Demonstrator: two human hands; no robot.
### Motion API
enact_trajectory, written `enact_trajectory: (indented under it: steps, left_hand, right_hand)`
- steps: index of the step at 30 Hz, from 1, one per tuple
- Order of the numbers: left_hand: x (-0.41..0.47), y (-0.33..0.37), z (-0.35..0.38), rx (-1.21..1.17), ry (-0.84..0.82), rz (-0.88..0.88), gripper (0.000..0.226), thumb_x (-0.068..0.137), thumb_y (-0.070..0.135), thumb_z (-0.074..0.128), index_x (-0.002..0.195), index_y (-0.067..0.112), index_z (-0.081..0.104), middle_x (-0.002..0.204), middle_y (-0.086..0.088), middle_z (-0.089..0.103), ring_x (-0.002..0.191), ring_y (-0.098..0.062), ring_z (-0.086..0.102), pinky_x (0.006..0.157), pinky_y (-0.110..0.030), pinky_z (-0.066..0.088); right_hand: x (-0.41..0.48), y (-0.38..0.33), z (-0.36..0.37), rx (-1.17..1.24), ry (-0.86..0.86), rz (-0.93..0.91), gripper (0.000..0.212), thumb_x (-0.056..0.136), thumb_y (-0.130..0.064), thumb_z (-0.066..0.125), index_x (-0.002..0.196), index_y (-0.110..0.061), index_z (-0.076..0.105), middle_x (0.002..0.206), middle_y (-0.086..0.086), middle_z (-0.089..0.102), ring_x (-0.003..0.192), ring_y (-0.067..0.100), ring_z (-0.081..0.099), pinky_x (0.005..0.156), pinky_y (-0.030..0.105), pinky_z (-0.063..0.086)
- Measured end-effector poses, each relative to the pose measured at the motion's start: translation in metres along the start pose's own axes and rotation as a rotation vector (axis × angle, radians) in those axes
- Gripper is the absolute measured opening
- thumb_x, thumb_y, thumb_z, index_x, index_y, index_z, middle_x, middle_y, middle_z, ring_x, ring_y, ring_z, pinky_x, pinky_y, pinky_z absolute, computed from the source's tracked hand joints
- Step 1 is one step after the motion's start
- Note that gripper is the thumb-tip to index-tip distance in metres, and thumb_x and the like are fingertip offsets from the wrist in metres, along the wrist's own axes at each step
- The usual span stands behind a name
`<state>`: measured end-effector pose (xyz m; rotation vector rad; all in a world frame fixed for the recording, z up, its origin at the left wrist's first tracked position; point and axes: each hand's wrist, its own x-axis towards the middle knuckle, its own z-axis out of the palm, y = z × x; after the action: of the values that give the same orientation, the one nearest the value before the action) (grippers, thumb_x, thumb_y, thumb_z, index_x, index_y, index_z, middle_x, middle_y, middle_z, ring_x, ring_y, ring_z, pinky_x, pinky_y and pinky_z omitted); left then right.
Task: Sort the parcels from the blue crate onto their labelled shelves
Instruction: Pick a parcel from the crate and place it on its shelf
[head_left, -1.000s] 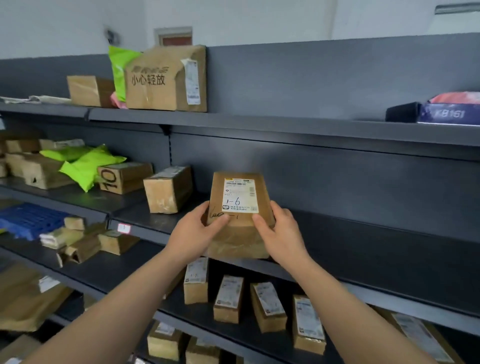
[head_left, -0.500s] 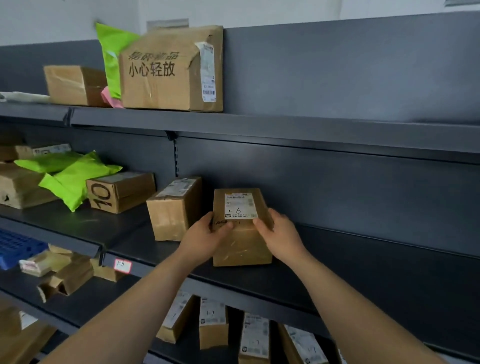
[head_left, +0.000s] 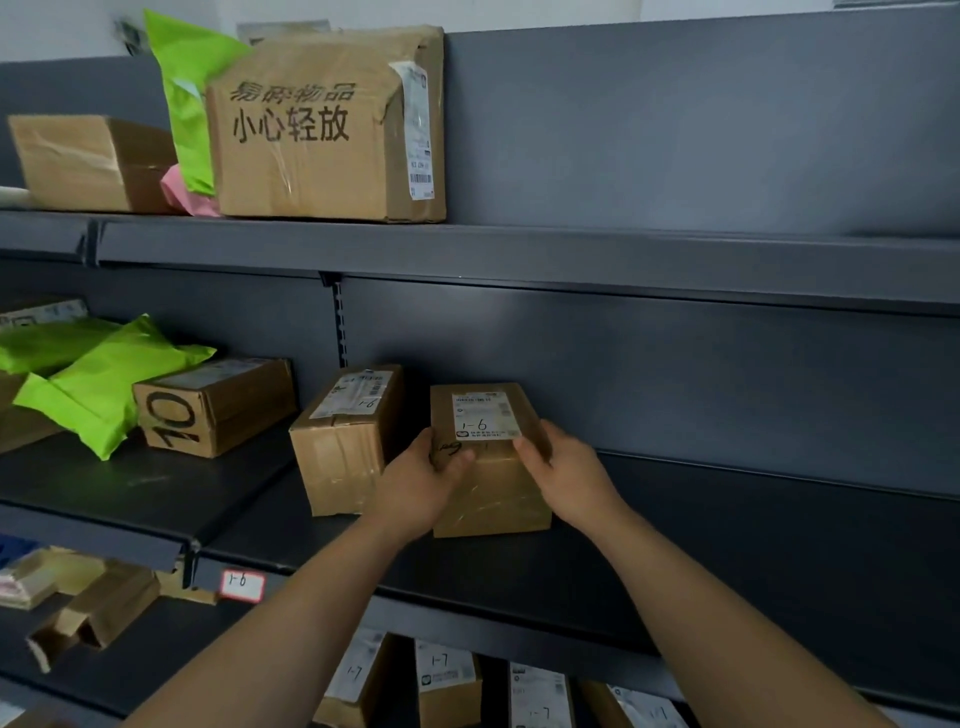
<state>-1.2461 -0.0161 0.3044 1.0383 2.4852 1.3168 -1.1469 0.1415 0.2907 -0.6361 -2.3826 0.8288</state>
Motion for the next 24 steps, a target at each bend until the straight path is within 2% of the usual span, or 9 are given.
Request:
enact_trajectory:
  steps: [4,7,9,11,17,20,24]
  left_hand:
    - [0.002,0.0,0.0,0.181,0.039,0.05,0.052,0.093,0.048,0.049,0.137,0.021,0.04,0.126,-0.004,0.058,0.11,-0.02,0.058,0.088,-0.036,0.052]
    - [-0.004,0.008,-0.003,0.425,0.116,0.153,0.056,0.094,0.049,0.046,0.14,0.019,0.038,0.132,-0.006,0.052,0.117,-0.024,0.052,0.091,-0.036,0.049]
    - [-0.008,0.017,-0.005,0.533,0.161,0.251,0.053,0.095,0.048,0.043,0.139,0.018,0.042,0.137,-0.006,0.049,0.122,-0.026,0.047,0.095,-0.036,0.046]
    - [-0.012,0.025,-0.004,0.581,0.177,0.331,0.053,0.096,0.047,0.041,0.139,0.017,0.042,0.139,-0.005,0.048,0.123,-0.026,0.046,0.096,-0.037,0.044]
    - [-0.038,0.05,0.032,0.585,0.031,0.52,0.047,0.095,0.044,0.041,0.134,0.018,0.048,0.133,-0.003,0.054,0.119,-0.025,0.049,0.094,-0.039,0.041]
    - [-0.063,0.067,0.064,0.511,-0.071,0.596,0.051,0.096,0.042,0.042,0.139,0.016,0.044,0.137,-0.004,0.052,0.122,-0.025,0.047,0.099,-0.036,0.038]
    - [-0.107,0.099,0.111,0.471,-0.188,0.745,0.053,0.096,0.044,0.041,0.141,0.016,0.042,0.138,-0.003,0.051,0.123,-0.025,0.047,0.102,-0.036,0.037]
  right_hand:
    - [-0.007,-0.014,-0.009,-0.152,0.025,-0.019,0.046,0.095,-0.051,0.038,0.123,-0.018,0.052,0.111,0.006,0.061,0.093,0.018,0.06,0.078,0.038,0.053]
    - [-0.018,-0.021,-0.022,-0.27,0.073,-0.04,0.048,0.098,-0.042,0.04,0.131,-0.008,0.047,0.127,0.01,0.055,0.109,0.023,0.055,0.088,0.037,0.049]
    - [-0.027,-0.024,-0.033,-0.336,0.096,-0.039,0.052,0.098,-0.041,0.04,0.138,-0.008,0.041,0.138,0.009,0.049,0.12,0.023,0.05,0.095,0.035,0.044]
    - [-0.038,-0.021,-0.042,-0.413,0.12,-0.042,0.051,0.098,-0.04,0.04,0.139,-0.01,0.04,0.139,0.008,0.048,0.122,0.022,0.049,0.096,0.034,0.043]
    - [-0.099,0.001,-0.072,-0.594,0.193,0.017,0.037,0.094,-0.031,0.05,0.121,-0.006,0.056,0.122,0.01,0.06,0.111,0.027,0.055,0.091,0.033,0.045]
    - [-0.143,0.015,-0.092,-0.636,0.227,0.093,0.039,0.092,-0.027,0.054,0.122,-0.002,0.057,0.125,0.014,0.059,0.114,0.031,0.054,0.098,0.036,0.043]
    - [-0.216,0.029,-0.131,-0.712,0.284,0.228,0.038,0.093,-0.026,0.054,0.123,-0.004,0.057,0.128,0.012,0.058,0.119,0.028,0.052,0.102,0.033,0.038]
